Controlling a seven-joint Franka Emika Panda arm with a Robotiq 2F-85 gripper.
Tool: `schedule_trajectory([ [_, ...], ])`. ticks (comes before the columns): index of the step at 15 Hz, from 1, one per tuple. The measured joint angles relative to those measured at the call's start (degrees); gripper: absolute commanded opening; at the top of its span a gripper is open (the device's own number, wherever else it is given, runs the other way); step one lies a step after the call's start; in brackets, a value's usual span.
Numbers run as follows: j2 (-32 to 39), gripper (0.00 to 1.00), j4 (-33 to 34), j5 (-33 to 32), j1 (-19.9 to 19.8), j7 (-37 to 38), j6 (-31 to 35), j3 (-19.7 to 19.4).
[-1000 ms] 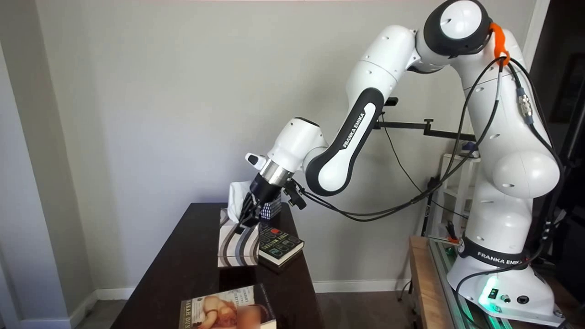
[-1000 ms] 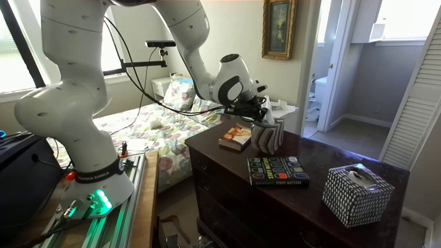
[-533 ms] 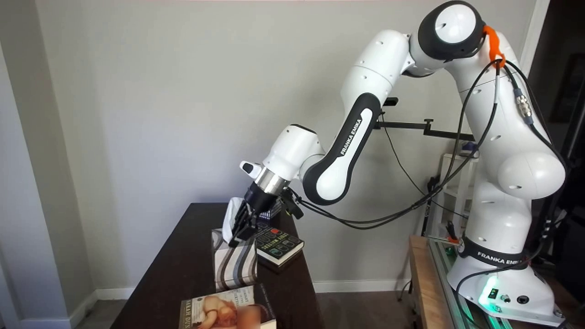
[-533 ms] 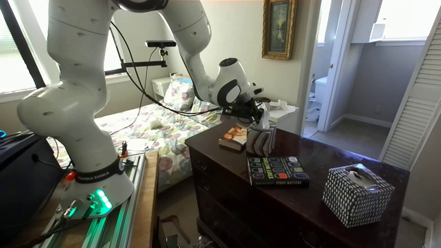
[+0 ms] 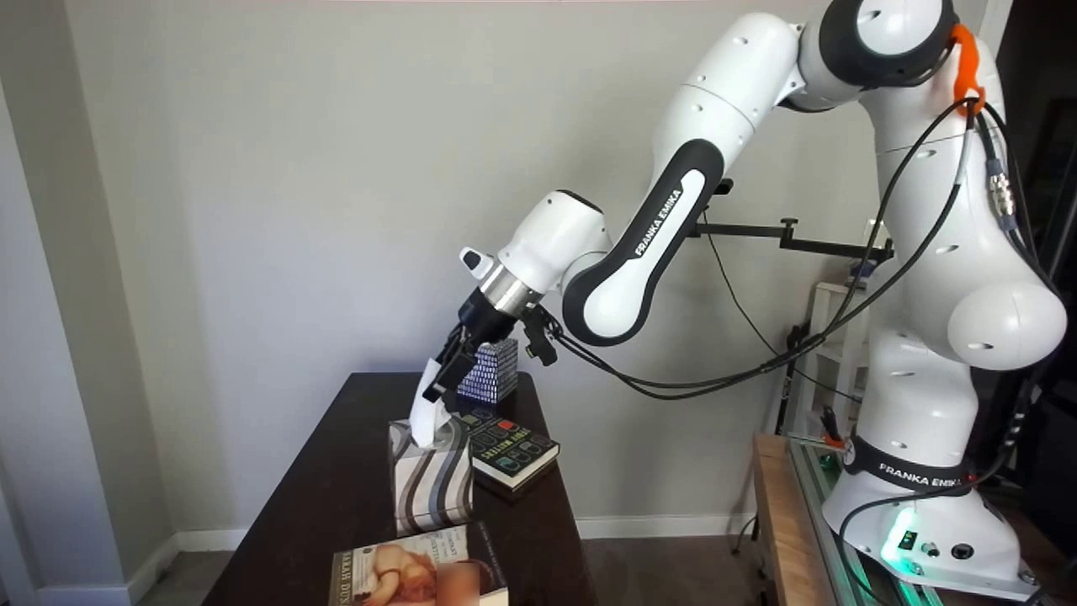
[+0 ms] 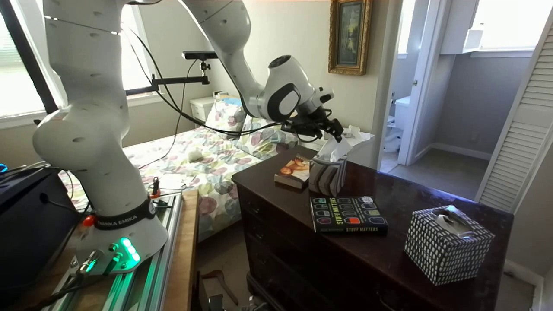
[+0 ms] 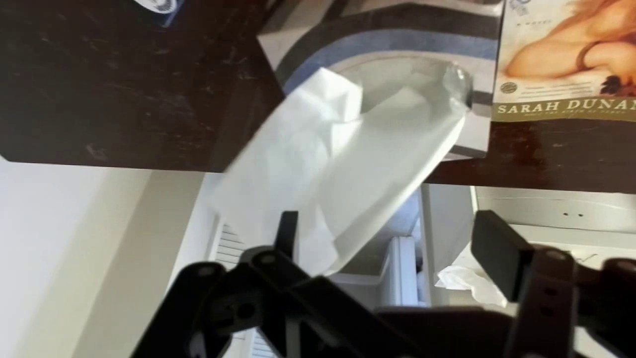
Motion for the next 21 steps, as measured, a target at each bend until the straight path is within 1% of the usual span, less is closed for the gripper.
schedule_trajectory([
  [1, -1.57, 1.00, -1.15, 0.08, 2.86, 0.95, -0.91, -3.93],
  [3, -4.33, 1.00, -3.32, -0.05, 9.33, 3.29, -4.85, -12.85],
  [5, -5.76, 1.00, -4.43, -2.33, 15.26, 7.24, -9.69, -21.07],
  [6, -5.93, 1.00, -4.70, -4.52, 17.51, 10.10, -11.93, -24.16],
  [7, -5.93, 1.00, -5.07, -5.67, 18.89, 12.35, -13.58, -25.75],
  [8, -5.86, 1.00, -5.58, -6.15, 19.76, 14.02, -14.79, -26.30],
  [10, -5.57, 1.00, -6.84, -6.25, 21.05, 16.45, -15.63, -26.22],
  [14, -3.94, 1.00, -8.96, -6.25, 22.93, 18.93, -15.00, -25.92],
  [17, -1.36, 1.00, -10.04, -6.88, 23.50, 19.01, -10.49, -26.83],
  [21, 4.23, 1.00, -10.13, -8.26, 26.70, 19.46, -2.16, -32.36],
])
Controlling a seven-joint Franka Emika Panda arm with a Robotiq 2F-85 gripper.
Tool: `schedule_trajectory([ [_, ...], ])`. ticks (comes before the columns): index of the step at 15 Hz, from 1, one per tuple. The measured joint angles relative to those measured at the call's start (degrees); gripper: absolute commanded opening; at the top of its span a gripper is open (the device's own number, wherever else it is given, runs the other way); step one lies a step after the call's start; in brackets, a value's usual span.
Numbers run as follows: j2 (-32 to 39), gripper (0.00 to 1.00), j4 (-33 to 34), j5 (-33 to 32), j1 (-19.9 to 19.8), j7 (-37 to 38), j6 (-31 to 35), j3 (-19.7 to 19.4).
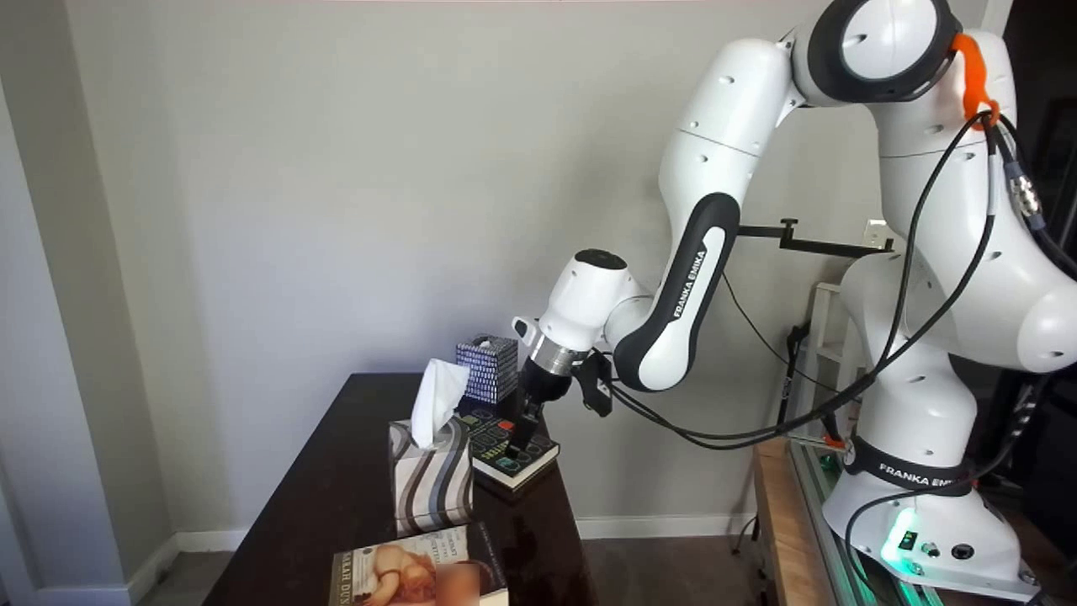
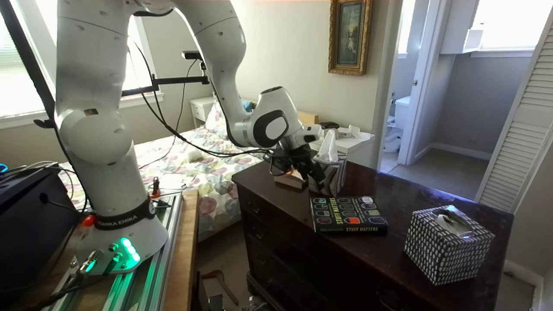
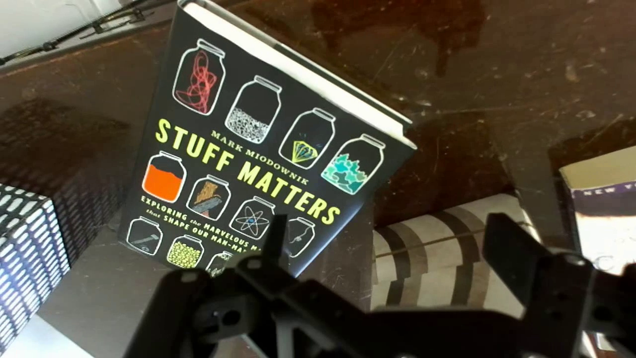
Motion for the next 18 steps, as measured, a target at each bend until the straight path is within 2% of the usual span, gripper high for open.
schedule_trajectory([
  [3, 3.98, 1.00, 0.01, 0.01, 2.11, 0.00, 4.80, -2.61],
  [8, 8.74, 1.00, 0.15, 0.02, 3.33, -0.16, 9.18, -2.91],
  [12, 12.46, 1.00, 0.96, 0.97, 5.52, -0.18, 13.55, -5.00],
  [15, 15.14, 1.00, 1.25, 3.49, 7.47, -0.16, 18.38, -6.87],
  [17, 16.69, 1.00, 1.26, 5.23, 7.84, -0.12, 21.37, -6.97],
  [18, 17.18, 1.00, 1.25, 8.81, 7.25, -2.19, 22.10, -5.72],
])
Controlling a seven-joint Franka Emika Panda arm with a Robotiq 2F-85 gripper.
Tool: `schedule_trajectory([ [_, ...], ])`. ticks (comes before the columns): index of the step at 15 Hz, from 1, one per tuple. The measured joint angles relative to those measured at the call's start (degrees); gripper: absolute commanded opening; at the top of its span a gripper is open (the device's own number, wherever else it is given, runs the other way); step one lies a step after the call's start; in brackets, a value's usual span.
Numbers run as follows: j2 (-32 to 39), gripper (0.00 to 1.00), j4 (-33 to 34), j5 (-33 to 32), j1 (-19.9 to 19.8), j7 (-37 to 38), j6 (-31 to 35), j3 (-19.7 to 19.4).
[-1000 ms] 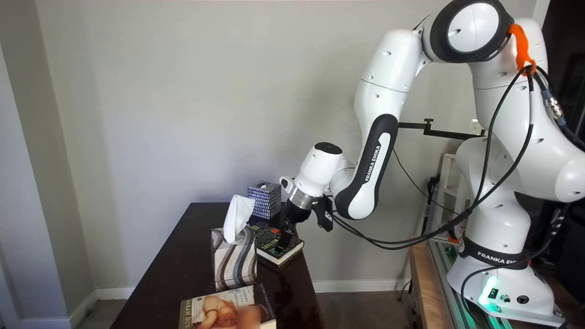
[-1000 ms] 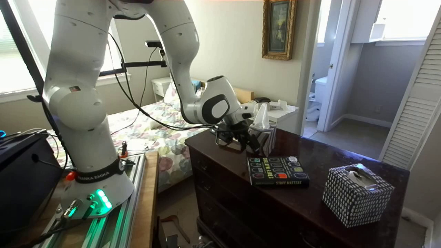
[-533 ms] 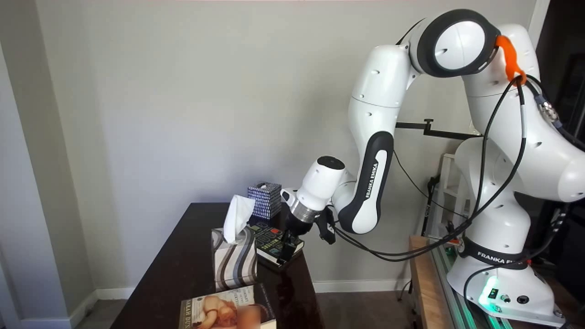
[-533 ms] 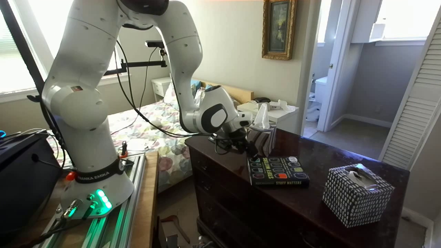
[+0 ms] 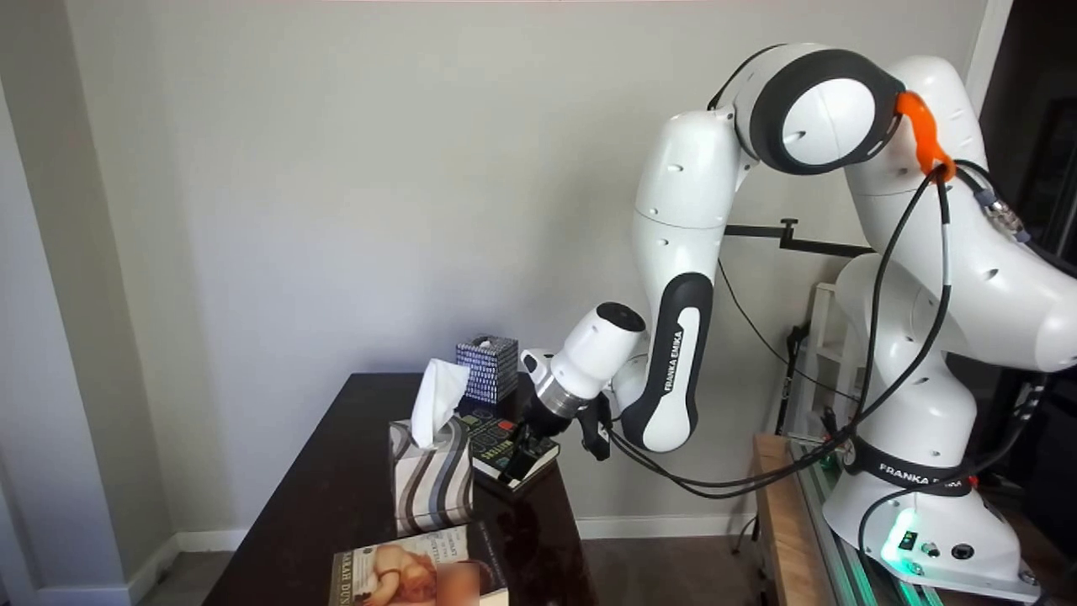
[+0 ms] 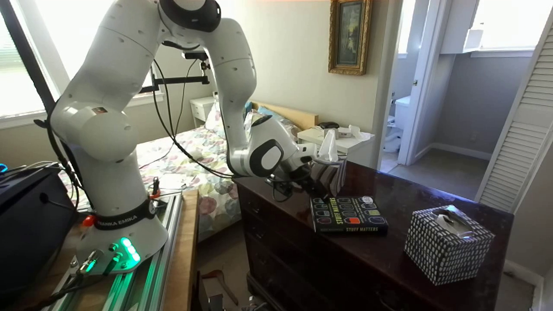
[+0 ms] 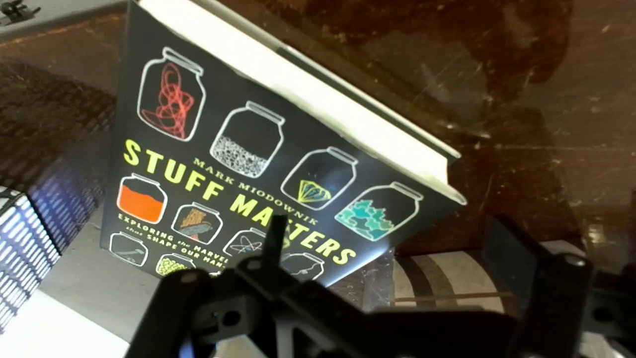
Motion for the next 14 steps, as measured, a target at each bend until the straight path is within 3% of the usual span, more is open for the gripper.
schedule_trajectory([
  [3, 0.47, 1.00, 0.02, 11.54, -3.31, -9.83, 0.16, 5.67],
  [6, 0.55, 1.00, 0.03, 17.45, -5.52, -15.53, 0.11, 8.29],
  [14, 0.27, 1.00, -0.31, 24.55, -5.51, -26.23, -0.89, 6.96],
])
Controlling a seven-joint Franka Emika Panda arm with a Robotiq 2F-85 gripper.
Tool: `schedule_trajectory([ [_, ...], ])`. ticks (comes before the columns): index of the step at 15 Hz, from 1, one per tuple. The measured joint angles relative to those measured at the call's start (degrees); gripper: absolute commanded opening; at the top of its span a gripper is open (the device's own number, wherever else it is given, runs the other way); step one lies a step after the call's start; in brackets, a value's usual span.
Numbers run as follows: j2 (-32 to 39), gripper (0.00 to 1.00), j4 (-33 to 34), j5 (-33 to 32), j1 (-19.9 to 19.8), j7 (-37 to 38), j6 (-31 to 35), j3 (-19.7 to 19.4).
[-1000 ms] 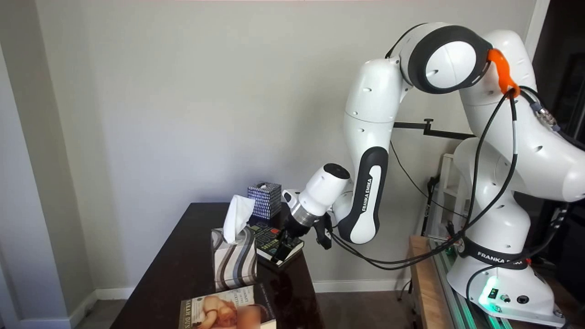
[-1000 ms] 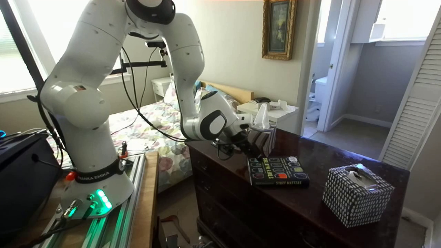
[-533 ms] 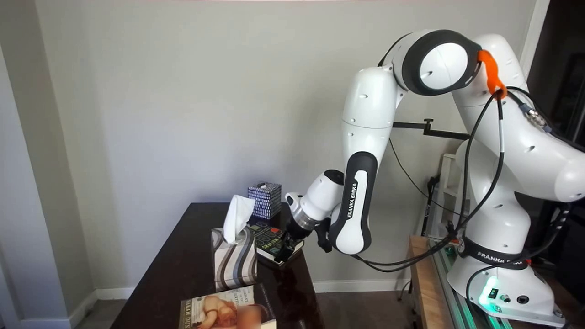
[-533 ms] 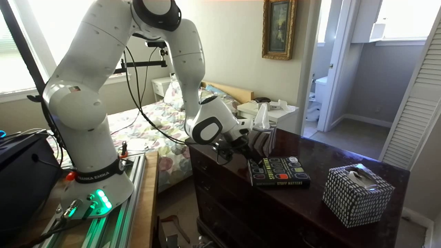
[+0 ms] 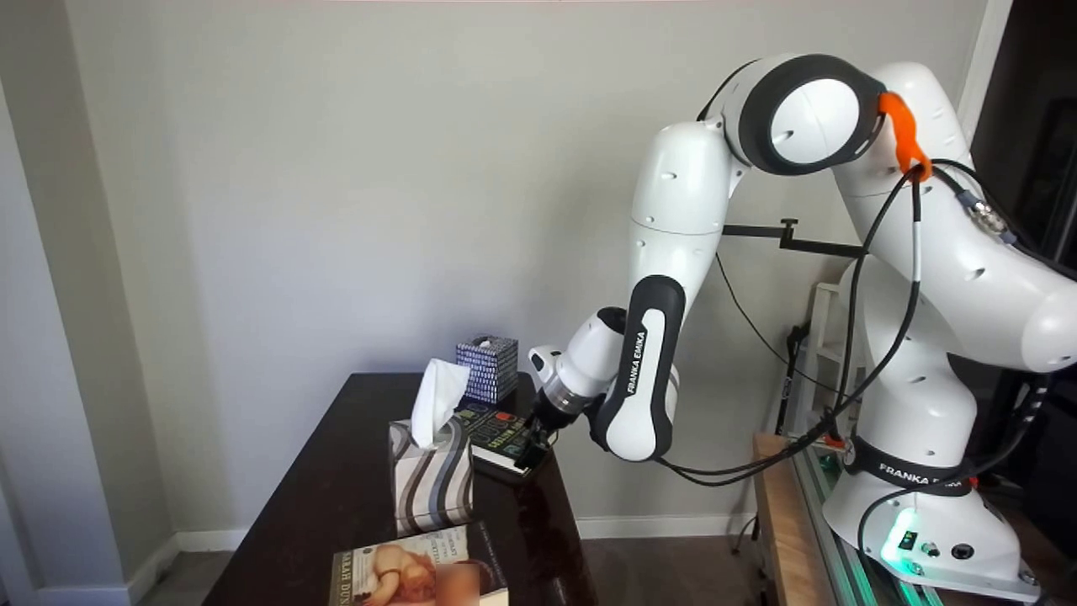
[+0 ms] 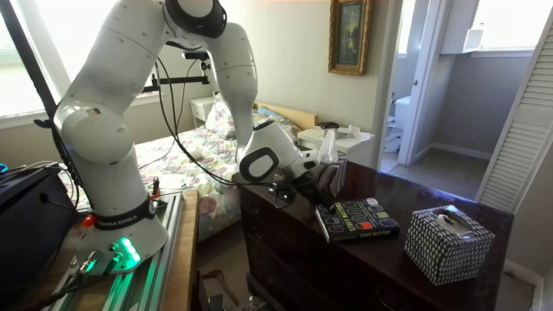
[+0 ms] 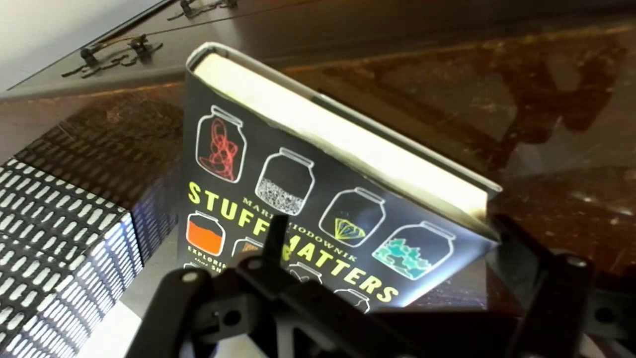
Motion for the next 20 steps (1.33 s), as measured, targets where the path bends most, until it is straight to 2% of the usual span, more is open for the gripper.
schedule_trajectory([
  [14, -2.26, 1.00, -5.12, 0.09, -0.76, -2.38, -2.22, -7.05],
  [20, -3.66, 1.00, -6.34, -0.04, -1.62, -2.90, -4.09, -7.84],
])
